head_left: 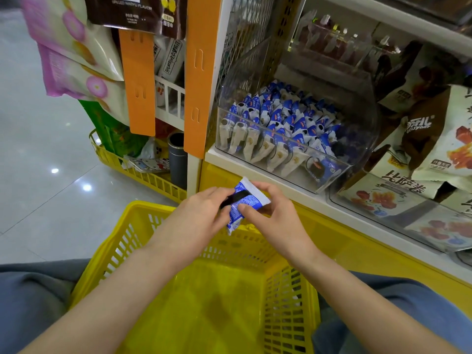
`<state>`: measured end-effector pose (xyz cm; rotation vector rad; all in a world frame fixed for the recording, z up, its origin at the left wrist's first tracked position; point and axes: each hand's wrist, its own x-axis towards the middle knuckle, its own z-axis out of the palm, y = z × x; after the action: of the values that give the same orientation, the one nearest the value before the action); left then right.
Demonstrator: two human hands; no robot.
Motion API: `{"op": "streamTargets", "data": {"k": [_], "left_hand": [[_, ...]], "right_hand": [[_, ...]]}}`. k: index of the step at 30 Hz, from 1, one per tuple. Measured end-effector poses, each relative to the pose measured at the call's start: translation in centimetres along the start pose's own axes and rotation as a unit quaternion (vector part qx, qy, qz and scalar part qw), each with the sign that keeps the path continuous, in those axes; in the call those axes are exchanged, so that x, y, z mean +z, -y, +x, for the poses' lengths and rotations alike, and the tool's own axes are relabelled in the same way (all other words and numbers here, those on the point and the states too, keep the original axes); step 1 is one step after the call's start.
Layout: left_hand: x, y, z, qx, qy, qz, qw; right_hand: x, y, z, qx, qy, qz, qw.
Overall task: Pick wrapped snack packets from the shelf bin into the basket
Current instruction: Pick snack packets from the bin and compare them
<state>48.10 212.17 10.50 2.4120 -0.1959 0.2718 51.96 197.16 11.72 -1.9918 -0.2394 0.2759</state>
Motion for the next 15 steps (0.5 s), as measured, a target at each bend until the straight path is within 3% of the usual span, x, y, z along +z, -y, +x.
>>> {"op": "streamTargets", "data": {"k": [4,9,12,15], "left_hand": [[0.1,-0.6,-0.1,-0.018,-0.018,0.081,0.996],[-0.1,-1.5,0.0,0.042,-0.045,0.178,0.982],[0.1,-1.1,0.1,0.027,-0.048,0.148,0.987],[0.8,-0.5,0.1,-0.039,-0.087,0.042,0.995]], "right_hand": [[0.4,-0.2,-0.1,-0.022,-0.003,-0.004,1.0],[0.9,-0.3,-0.7,-0.095,-0.006,-0.078,0.992],[0.8,-0.3,-0.4,-0.107,-0.01,-0.073,0.992],[0.8,-0.3,0.0,-0.084,-0.003,-0.045,0.995]]}}
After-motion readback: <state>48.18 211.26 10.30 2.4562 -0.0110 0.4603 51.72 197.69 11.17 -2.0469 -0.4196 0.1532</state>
